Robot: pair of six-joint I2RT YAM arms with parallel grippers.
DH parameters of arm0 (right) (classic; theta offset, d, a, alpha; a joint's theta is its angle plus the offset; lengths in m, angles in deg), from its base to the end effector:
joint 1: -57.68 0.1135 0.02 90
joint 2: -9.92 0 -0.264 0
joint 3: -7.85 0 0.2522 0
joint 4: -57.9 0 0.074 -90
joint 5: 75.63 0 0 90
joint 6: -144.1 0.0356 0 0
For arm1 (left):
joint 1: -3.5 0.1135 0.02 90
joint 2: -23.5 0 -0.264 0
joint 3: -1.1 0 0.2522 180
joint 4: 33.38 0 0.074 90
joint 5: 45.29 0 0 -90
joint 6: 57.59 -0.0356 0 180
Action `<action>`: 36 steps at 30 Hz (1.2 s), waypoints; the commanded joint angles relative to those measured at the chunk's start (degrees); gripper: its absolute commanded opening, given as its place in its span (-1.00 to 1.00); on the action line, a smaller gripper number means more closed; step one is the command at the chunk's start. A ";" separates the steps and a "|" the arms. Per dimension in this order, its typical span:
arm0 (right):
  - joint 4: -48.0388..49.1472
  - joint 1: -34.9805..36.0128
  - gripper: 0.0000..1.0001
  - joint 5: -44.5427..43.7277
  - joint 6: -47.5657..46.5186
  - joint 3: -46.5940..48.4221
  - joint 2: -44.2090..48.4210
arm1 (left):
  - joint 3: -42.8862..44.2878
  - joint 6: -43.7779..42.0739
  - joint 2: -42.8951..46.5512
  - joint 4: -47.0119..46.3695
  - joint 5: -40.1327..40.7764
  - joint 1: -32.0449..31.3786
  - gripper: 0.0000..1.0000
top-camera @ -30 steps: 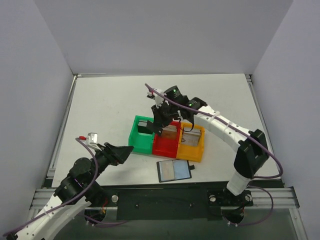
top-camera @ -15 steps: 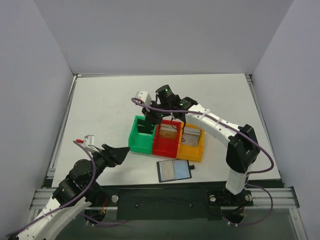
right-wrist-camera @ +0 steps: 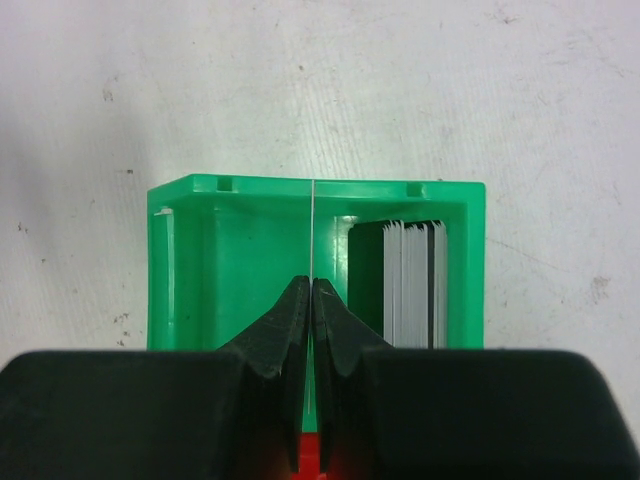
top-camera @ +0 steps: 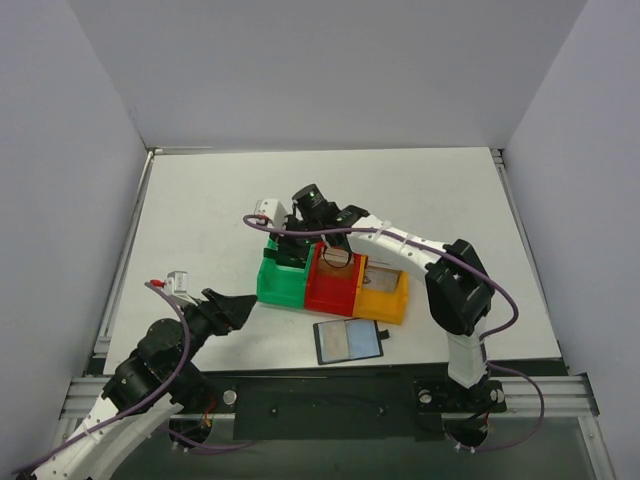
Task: Take the credit cards out of the card holder
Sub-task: Place the credit card in the storage box.
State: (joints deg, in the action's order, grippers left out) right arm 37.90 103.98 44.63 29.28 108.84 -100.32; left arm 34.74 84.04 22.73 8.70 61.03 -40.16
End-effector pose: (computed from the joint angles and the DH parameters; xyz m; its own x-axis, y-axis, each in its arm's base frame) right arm 0.2991 0.3389 0.2695 0.0832 -0.4377 -0.8953 -0.9842 0.1048 -0.1428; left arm 0.0609 -0.0443 0.2366 -0.4340 -0.6259 -0.6480 0.1959 0.6365 -0.7460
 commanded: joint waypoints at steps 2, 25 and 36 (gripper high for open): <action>2.81 0.63 -1.00 -1.16 -1.55 0.49 -1.82 | 2.44 -1.19 0.16 0.60 0.56 0.15 0.63; 6.42 -0.60 -1.00 -2.14 -3.39 -5.92 4.15 | 1.13 -0.75 -0.28 -0.19 0.12 0.24 0.62; -13.87 -0.34 -1.00 -2.93 -5.59 6.99 1.43 | 0.69 -0.66 -0.45 -0.89 -0.14 0.24 0.61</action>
State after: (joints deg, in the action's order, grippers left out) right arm 33.00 103.50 41.57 25.52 109.27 -99.38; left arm 34.74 84.00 22.58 9.49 61.01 -40.16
